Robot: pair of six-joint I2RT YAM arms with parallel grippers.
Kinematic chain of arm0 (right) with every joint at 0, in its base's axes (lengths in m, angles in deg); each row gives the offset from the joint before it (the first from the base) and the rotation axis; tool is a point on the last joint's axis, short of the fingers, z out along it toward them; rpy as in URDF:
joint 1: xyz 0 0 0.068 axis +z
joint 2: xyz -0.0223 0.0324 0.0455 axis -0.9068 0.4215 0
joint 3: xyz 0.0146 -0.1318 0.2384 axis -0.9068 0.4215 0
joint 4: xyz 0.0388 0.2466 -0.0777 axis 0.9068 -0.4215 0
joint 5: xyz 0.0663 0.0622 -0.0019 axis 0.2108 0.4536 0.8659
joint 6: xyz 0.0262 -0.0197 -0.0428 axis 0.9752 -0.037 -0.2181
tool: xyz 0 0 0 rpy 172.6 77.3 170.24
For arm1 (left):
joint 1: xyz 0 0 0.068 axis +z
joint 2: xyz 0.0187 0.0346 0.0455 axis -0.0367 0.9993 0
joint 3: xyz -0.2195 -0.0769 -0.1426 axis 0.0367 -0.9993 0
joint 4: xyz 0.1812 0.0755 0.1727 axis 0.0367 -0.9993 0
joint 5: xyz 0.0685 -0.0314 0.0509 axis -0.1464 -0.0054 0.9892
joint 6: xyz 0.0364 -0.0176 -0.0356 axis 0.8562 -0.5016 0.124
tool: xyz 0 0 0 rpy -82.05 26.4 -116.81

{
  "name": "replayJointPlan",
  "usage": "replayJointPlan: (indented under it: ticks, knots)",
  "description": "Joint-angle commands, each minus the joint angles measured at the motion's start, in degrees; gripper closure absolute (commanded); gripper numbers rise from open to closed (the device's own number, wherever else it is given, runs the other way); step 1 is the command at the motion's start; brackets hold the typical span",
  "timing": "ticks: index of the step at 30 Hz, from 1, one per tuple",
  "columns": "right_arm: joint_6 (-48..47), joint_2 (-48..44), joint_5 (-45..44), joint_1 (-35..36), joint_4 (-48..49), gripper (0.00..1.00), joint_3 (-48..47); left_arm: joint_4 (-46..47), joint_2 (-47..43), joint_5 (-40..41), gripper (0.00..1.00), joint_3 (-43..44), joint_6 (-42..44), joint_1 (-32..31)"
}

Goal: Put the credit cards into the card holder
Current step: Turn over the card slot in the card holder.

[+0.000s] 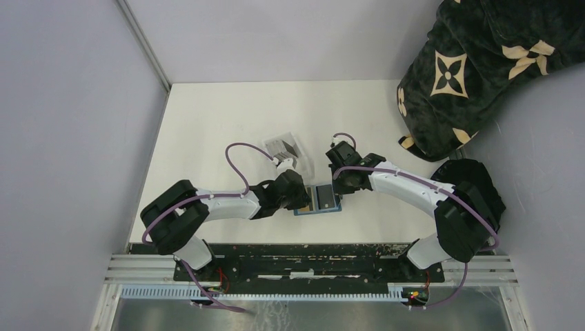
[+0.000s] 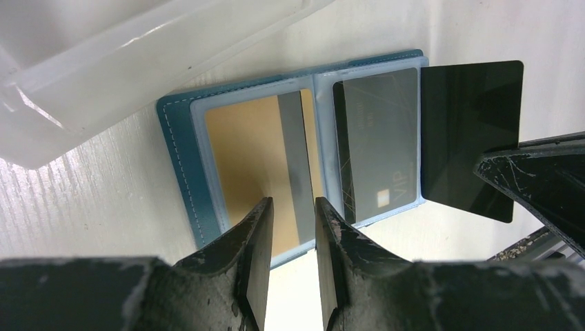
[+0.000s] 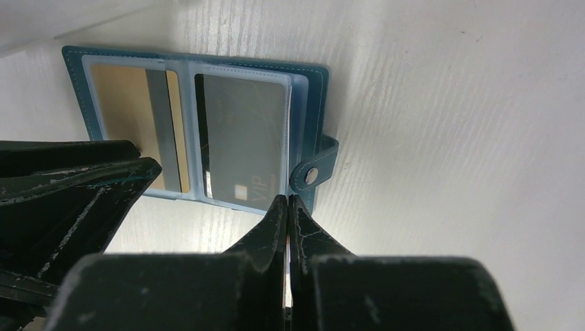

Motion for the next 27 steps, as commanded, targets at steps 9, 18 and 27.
replayJointPlan:
  ticks: [9, 18, 27]
  knots:
    - [2.05, -3.43, 2.26, -1.26, 3.51, 0.99, 1.35, -1.61, -0.31, 1.85, 0.64, 0.25, 1.69, -0.80]
    - [2.15, -5.11, 3.02, -1.48, 3.23, 0.99, 0.30, -2.76, 0.25, 2.16, 0.65, 0.62, 1.42, -0.98]
    - [2.45, -5.31, 5.05, -1.51, 3.64, 0.99, -0.45, -3.57, 0.54, 2.75, 0.65, 0.94, 0.96, -1.28]
